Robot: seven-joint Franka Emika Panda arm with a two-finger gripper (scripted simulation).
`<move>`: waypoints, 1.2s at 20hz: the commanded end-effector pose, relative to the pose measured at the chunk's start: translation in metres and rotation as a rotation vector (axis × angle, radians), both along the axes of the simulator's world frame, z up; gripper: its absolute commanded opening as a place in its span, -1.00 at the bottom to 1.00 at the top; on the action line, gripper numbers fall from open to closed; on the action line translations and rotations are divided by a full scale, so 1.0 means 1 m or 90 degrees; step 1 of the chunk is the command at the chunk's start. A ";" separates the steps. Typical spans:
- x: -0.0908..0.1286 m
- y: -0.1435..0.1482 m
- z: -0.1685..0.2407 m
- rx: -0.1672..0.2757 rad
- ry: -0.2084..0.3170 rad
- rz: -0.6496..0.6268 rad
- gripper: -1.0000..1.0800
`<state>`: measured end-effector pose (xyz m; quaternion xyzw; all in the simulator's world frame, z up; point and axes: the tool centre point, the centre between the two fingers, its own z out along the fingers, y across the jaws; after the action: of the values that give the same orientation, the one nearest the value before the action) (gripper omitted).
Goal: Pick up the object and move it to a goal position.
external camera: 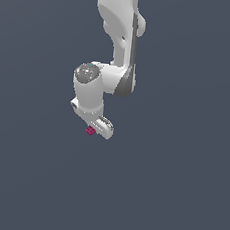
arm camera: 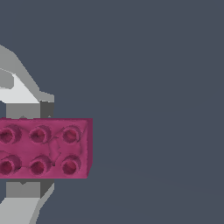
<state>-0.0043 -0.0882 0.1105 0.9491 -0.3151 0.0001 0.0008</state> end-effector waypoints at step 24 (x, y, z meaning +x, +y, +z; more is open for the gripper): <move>0.109 -0.013 0.130 0.001 0.000 0.000 -1.00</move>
<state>0.1011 -0.1008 0.2363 0.9491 -0.3149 0.0001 0.0004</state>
